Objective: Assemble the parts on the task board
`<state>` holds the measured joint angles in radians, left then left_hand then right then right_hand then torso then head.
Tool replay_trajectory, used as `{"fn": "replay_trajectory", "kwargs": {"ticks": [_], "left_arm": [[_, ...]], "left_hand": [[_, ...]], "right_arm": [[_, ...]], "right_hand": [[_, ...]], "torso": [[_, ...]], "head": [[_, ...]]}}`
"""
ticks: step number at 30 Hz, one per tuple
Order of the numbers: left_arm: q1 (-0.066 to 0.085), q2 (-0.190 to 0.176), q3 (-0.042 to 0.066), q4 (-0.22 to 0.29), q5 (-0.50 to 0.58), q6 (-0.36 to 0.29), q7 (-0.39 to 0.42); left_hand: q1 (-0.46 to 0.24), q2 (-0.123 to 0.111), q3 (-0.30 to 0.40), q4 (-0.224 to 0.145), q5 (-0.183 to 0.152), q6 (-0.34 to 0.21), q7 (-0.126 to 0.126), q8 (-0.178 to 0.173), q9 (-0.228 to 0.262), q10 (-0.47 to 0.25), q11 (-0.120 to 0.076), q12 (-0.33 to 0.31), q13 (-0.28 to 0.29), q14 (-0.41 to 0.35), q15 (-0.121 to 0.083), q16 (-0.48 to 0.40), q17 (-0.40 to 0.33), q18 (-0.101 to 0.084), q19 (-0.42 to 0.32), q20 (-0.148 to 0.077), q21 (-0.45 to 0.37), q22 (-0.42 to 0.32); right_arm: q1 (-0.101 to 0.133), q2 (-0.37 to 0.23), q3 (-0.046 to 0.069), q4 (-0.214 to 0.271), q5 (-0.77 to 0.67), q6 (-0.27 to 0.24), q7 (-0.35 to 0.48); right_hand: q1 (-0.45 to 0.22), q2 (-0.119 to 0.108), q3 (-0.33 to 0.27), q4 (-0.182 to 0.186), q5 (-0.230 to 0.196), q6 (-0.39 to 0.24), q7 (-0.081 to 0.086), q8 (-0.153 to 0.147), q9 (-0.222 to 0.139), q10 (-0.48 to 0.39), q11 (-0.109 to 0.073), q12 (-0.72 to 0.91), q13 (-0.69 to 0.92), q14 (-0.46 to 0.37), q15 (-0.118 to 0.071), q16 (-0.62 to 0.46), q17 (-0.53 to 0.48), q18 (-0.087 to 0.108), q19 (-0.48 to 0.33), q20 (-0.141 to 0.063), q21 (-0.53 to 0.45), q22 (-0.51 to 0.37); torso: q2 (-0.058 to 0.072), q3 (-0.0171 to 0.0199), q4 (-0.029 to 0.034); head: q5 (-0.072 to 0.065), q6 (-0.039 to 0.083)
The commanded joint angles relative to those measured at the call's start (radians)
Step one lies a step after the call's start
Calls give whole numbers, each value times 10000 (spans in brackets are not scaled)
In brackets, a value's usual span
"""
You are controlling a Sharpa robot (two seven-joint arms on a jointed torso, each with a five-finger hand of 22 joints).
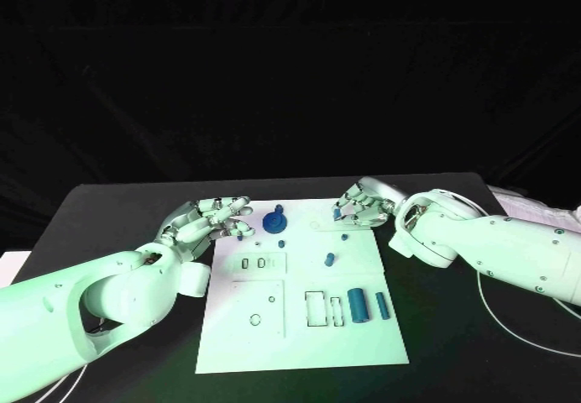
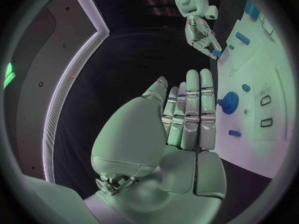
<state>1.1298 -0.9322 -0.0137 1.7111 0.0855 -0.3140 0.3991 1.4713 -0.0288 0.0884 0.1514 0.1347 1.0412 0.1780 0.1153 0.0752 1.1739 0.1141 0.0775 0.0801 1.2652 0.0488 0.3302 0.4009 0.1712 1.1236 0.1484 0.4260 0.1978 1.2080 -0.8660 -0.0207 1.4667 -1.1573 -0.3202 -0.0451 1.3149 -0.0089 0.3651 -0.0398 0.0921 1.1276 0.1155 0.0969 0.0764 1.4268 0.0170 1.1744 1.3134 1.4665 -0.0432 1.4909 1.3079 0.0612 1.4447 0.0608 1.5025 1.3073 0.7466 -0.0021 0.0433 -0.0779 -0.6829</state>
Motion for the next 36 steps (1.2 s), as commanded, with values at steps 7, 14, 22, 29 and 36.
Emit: {"fn": "replay_trajectory", "kwargs": {"ticks": [7,14,22,29,36], "left_arm": [[5,20,5,-221,18,207,118],[6,-24,6,-338,424,176,155],[8,-61,7,-370,390,166,202],[9,-50,7,-396,384,174,201],[9,-31,7,-390,382,190,192]], "left_hand": [[71,12,14,-46,-63,-15,67,-53,3,-12,38,-46,-10,-85,-16,-57,13,90,-51,10,45,11],[83,16,23,-57,-62,-10,68,-53,4,-8,37,-49,-11,-85,-17,-61,24,90,-55,9,52,16],[90,21,29,-62,-62,-5,67,-52,5,-3,36,-49,-11,-84,-18,-62,30,90,-56,8,56,19],[90,21,29,-62,-62,-5,67,-52,5,-3,36,-49,-11,-84,-18,-62,30,90,-56,8,56,19],[90,21,29,-62,-62,-5,67,-52,5,-3,36,-49,-11,-84,-18,-62,30,90,-56,8,56,19]], "right_arm": [[-121,964,-17,850,-1742,-181,-1976],[-502,1819,-51,938,-2778,-226,-2354],[-932,2514,-78,806,-3419,-94,-2611],[-1038,2726,-96,769,-3585,88,-2733],[-1069,2817,-120,667,-3731,239,-2875]], "right_hand": [[-163,217,136,43,230,186,-174,22,128,-48,-22,-51,104,726,-87,-51,1102,-121,-84,-5,-69,461],[-203,192,191,-8,369,189,-172,11,130,-55,-23,-91,88,724,-90,-66,1083,-119,-88,-9,-78,447],[-293,138,223,-33,509,167,-156,-17,125,-78,-12,-159,56,715,-85,-102,1030,-107,-118,-9,-101,391],[-336,103,218,-37,529,170,-154,-21,126,-75,-9,-156,61,716,-83,-105,1027,-107,-118,-8,-104,387],[-382,68,209,-38,539,173,-153,-25,127,-71,-7,-153,66,716,-82,-110,1022,-105,-123,-7,-109,377]], "torso": [[-64,-70,101],[-52,-62,95],[-59,-45,77],[-60,-39,46],[-59,-38,53]], "head": [[303,-206],[514,-315],[601,-411],[695,-471],[706,-503]]}}
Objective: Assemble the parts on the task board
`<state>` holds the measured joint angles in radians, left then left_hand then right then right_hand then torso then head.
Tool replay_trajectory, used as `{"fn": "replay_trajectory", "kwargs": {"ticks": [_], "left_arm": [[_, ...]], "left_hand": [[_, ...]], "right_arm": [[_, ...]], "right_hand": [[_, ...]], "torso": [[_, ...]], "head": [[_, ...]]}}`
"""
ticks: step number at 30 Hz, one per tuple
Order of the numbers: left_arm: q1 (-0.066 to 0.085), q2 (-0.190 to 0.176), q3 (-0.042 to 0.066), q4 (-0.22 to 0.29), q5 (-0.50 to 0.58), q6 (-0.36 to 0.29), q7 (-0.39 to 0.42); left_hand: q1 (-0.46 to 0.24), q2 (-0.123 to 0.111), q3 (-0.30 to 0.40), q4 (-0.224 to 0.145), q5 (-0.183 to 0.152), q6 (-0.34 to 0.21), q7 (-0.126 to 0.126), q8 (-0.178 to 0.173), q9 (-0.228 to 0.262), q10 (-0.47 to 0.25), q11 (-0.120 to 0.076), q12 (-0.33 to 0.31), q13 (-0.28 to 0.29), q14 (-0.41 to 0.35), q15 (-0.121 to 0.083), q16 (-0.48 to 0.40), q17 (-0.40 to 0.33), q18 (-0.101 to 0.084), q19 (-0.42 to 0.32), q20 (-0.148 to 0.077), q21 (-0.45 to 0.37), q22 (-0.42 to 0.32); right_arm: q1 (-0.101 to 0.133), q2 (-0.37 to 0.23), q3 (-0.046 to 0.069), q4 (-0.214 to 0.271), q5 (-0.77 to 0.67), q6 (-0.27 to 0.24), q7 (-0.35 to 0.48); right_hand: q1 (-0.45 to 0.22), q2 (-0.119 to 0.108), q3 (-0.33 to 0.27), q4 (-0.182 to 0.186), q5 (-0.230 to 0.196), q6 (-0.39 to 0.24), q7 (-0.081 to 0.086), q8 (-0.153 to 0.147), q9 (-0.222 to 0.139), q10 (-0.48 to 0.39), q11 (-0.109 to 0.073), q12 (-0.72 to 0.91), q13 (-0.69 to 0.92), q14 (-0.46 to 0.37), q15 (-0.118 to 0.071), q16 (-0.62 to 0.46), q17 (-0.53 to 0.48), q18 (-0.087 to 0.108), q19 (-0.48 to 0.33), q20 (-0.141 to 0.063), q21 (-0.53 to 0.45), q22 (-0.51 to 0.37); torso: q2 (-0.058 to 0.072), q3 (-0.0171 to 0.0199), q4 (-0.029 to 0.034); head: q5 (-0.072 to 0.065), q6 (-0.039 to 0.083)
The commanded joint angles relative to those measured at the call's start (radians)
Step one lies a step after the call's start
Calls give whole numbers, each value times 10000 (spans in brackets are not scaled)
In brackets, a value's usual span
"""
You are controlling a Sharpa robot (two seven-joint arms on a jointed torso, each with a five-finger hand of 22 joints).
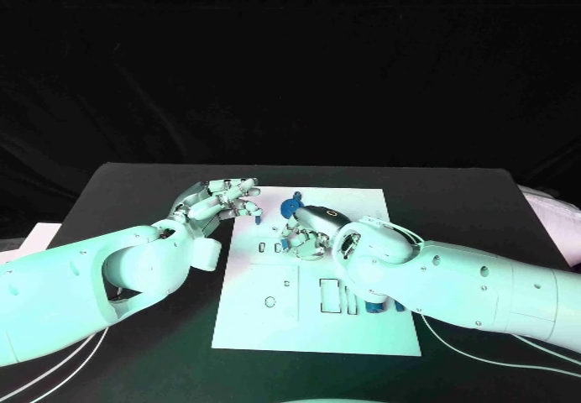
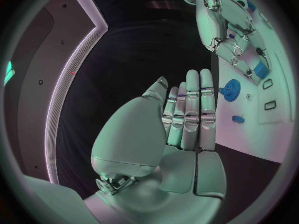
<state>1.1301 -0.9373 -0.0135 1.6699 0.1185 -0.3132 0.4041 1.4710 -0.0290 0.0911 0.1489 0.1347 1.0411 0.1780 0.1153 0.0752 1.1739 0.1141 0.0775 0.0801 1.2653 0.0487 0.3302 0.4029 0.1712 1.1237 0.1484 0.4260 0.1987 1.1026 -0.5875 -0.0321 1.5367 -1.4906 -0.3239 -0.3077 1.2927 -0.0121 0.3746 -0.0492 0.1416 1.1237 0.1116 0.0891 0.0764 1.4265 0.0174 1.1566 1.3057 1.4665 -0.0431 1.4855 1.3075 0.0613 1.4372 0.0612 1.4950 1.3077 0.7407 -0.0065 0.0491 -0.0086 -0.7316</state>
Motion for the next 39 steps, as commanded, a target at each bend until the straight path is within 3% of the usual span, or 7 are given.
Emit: {"fn": "replay_trajectory", "kwargs": {"ticks": [1,13,20,27,39], "left_arm": [[6,22,6,22,53,183,139],[6,24,6,24,52,199,121],[6,19,6,32,52,207,107],[6,6,6,35,52,207,99],[6,1,6,50,52,219,94]], "left_hand": [[93,24,3,-36,-62,-5,67,-52,5,-3,36,-50,-11,-85,-17,-62,10,91,-56,8,56,10],[93,24,3,-36,-62,-5,67,-52,5,-3,36,-50,-11,-85,-17,-62,10,91,-56,8,56,10],[101,25,12,-48,-63,-1,69,-56,6,2,37,-57,-14,-85,-17,-68,28,91,-62,6,68,18],[101,25,12,-48,-63,-1,69,-56,6,2,37,-57,-14,-85,-17,-68,28,91,-62,6,68,18],[101,25,12,-48,-63,-1,69,-56,6,2,37,-57,-14,-85,-17,-68,28,91,-62,6,68,18]], "right_arm": [[-19,40,-8,-49,-412,296,-272],[-65,117,-34,-216,-464,631,-326],[-85,75,-48,-173,-535,845,-321],[-103,23,-51,-111,-586,993,-309],[-120,0,-51,-106,-740,875,-483]], "right_hand": [[-161,99,114,56,44,212,-114,54,127,-68,-11,24,143,716,-83,-55,1026,-106,-48,-11,-33,373],[-320,-3,74,78,48,187,-102,21,119,-99,-1,-62,102,711,-77,-78,996,-95,-76,-6,-57,321],[-585,-273,-83,137,61,93,-55,-60,89,-160,38,-188,45,708,-47,-99,974,-86,-101,14,-83,273],[-742,-526,-229,167,460,47,-29,-120,66,-197,58,-258,22,709,-28,-110,970,-82,-108,35,-100,254],[-777,-587,-268,178,525,24,-19,-143,56,-220,65,-312,-5,705,-23,-124,950,-77,-122,41,-113,228]], "torso": [[0,15,4],[-1,6,9],[0,1,10],[-1,0,17],[-3,-1,9]], "head": [[18,-17],[20,-56],[30,-91],[42,-120],[32,-130]]}}
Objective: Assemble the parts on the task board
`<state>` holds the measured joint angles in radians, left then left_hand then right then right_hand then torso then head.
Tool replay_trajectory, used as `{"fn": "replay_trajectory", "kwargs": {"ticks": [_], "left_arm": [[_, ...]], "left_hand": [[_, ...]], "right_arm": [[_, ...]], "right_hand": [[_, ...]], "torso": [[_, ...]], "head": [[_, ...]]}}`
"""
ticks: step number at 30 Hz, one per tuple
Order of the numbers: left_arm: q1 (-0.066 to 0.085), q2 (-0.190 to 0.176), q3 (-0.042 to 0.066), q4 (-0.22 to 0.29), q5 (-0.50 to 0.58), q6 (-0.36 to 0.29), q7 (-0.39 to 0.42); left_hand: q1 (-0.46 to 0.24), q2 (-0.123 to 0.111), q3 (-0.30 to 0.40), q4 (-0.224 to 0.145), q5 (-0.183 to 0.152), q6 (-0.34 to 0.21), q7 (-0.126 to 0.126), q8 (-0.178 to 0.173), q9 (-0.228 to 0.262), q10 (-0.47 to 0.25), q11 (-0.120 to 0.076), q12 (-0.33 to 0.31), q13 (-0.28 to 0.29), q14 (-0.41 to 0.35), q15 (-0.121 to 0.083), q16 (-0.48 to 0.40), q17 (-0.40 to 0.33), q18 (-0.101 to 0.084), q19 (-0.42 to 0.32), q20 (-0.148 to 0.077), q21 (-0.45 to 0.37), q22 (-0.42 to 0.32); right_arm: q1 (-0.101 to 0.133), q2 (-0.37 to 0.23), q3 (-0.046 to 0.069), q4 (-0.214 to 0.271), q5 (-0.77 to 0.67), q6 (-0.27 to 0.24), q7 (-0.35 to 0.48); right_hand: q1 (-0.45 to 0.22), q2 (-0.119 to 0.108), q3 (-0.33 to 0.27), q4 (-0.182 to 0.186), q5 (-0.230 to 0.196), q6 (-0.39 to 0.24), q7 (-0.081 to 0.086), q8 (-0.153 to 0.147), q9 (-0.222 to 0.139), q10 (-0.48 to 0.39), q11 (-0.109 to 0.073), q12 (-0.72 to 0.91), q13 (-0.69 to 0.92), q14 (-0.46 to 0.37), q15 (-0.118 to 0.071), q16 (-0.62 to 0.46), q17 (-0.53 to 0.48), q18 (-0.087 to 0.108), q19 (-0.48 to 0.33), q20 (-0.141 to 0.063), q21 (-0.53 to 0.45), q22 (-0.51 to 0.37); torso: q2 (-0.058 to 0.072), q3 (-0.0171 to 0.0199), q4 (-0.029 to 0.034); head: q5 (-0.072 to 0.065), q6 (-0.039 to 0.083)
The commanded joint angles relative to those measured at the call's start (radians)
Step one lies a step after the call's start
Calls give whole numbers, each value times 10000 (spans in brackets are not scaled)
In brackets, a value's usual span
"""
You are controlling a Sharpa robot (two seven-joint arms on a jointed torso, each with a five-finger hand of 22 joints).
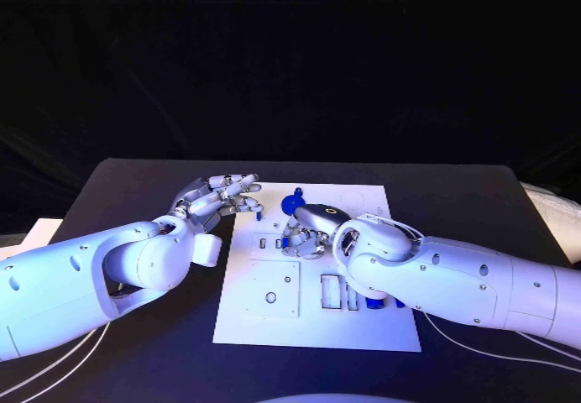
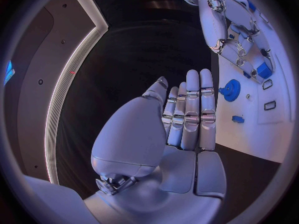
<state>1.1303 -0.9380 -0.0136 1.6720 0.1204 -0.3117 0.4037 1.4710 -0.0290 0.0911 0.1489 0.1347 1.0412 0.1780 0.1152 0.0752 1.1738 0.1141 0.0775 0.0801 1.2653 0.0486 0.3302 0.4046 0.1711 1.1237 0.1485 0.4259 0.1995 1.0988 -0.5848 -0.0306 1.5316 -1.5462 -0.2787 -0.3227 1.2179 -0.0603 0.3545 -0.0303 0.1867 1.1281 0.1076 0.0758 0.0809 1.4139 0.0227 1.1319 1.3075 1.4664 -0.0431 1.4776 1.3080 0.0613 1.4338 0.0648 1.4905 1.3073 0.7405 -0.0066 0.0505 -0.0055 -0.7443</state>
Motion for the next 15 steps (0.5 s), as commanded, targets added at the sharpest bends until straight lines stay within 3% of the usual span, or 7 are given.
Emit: {"fn": "replay_trajectory", "kwargs": {"ticks": [1,7,15], "left_arm": [[5,7,7,29,33,206,99],[4,5,7,30,33,212,94],[4,4,7,35,33,222,83]], "left_hand": [[101,26,12,-48,-63,-1,69,-55,6,2,37,-57,-14,-85,-17,-68,11,91,-62,6,69,10],[101,26,12,-48,-63,-1,69,-55,6,2,37,-57,-14,-85,-17,-68,11,91,-62,6,69,10],[101,26,12,-48,-63,-1,69,-55,6,2,37,-57,-14,-85,-17,-68,11,91,-62,6,69,10]], "right_arm": [[-83,-28,-66,-57,-196,386,-348],[-84,-21,-66,-58,-233,213,-388],[-85,-14,-66,-55,-246,27,-420]], "right_hand": [[-29,-105,-67,-11,74,-21,21,-10,11,-94,12,-64,-22,705,-23,-46,945,-77,-88,5,-68,232],[-68,-169,-104,6,111,-117,58,-67,-17,-121,38,-120,-49,702,-7,-58,931,-75,-94,15,-77,219],[-383,-473,-452,207,-132,-489,169,-140,-121,-327,143,-605,-332,690,81,-99,885,-62,-132,87,-118,148]], "torso": [[-3,0,-1],[2,1,0],[1,2,-2]], "head": [[-5,-6],[-9,0],[-23,2]]}}
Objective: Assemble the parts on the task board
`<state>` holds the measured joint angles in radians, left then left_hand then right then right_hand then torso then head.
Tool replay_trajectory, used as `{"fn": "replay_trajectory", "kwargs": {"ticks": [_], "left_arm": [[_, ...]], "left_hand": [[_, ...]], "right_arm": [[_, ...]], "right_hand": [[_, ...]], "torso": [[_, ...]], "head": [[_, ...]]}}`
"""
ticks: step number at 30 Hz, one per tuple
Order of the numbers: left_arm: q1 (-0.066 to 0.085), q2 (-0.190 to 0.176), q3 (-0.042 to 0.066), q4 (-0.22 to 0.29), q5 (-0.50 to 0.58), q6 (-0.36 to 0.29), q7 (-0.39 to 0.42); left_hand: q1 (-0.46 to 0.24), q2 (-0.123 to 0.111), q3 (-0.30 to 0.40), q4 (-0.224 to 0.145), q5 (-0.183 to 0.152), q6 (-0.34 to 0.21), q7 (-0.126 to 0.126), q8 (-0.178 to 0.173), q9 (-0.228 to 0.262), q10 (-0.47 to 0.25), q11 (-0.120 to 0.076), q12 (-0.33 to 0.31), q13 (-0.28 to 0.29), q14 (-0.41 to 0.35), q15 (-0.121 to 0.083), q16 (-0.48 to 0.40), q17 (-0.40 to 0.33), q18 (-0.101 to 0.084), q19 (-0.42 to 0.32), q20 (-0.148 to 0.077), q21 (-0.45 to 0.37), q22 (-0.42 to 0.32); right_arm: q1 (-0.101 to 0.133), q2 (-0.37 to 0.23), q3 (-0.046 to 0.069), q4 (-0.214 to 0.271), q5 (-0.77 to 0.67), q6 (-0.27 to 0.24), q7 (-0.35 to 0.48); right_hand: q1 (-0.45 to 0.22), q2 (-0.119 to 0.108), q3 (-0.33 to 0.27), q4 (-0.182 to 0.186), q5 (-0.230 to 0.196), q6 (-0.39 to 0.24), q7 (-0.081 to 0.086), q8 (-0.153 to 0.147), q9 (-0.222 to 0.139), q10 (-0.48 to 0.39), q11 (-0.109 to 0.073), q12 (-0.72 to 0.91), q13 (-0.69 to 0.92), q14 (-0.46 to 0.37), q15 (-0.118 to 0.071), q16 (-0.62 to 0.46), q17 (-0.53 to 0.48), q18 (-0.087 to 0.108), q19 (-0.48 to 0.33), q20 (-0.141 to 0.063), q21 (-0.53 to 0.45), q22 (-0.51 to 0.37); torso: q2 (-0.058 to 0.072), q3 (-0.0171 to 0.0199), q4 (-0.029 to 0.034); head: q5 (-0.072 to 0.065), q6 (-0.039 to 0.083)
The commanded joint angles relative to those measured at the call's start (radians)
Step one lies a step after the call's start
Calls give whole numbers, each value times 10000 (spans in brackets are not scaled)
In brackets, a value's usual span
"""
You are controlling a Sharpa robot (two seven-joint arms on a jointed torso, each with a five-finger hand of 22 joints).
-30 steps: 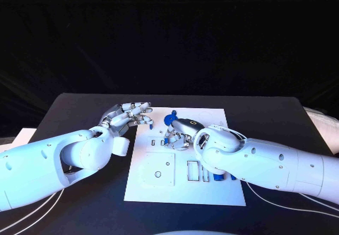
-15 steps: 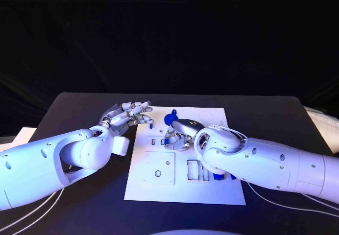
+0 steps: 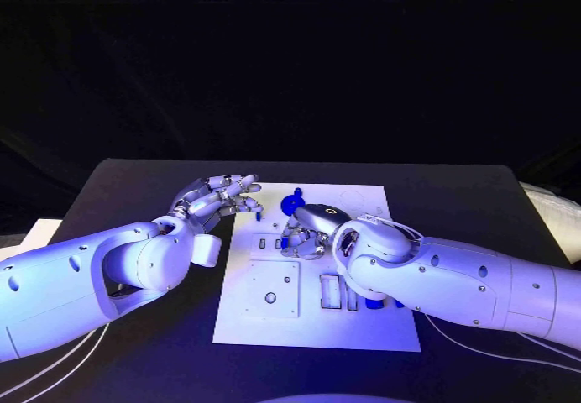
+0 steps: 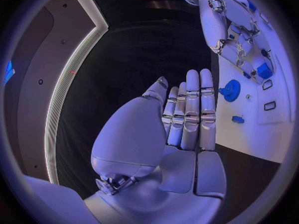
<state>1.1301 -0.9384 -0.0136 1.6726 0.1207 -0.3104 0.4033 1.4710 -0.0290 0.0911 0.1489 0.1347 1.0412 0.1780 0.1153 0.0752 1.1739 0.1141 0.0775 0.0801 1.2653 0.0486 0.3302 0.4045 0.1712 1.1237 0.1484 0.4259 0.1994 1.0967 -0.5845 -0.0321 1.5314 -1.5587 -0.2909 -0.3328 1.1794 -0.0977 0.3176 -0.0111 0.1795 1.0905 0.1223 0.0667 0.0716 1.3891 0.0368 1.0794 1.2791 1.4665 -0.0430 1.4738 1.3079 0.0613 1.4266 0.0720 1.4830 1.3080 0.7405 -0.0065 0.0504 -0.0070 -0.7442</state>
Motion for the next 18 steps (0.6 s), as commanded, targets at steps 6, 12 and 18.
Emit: {"fn": "replay_trajectory", "kwargs": {"ticks": [6,12,18], "left_arm": [[6,6,6,31,30,227,72],[6,7,6,25,30,247,56],[6,12,6,12,30,265,45]], "left_hand": [[101,26,12,-48,-63,-1,69,-55,6,2,37,-57,-14,-85,-17,-68,12,90,-62,6,69,11],[87,27,14,-45,-67,-4,75,-63,5,0,43,-67,-18,-87,-13,-76,32,88,-72,7,81,20],[80,24,12,-43,-68,-9,78,-67,4,-4,46,-72,-20,-89,-11,-78,37,87,-75,8,83,22]], "right_arm": [[-65,-31,-51,-18,-123,-172,-269],[-80,-68,-51,68,-98,-852,-161],[-108,-178,-50,277,-46,-1486,81]], "right_hand": [[-192,-321,-503,252,-108,-456,71,-42,-71,-282,63,-471,-302,688,136,-69,897,-55,-73,72,-68,109],[-251,-436,-1017,593,69,-630,93,-3,-60,-488,90,-874,-599,680,165,-95,882,-46,-93,107,-96,69],[-144,-472,-1319,773,104,-694,103,3,-58,-563,102,-1018,-737,676,172,-112,871,-43,-99,115,-108,52]], "torso": [[-1,1,0],[1,1,-2],[1,7,3]], "head": [[-14,-5],[-19,-10],[-10,-16]]}}
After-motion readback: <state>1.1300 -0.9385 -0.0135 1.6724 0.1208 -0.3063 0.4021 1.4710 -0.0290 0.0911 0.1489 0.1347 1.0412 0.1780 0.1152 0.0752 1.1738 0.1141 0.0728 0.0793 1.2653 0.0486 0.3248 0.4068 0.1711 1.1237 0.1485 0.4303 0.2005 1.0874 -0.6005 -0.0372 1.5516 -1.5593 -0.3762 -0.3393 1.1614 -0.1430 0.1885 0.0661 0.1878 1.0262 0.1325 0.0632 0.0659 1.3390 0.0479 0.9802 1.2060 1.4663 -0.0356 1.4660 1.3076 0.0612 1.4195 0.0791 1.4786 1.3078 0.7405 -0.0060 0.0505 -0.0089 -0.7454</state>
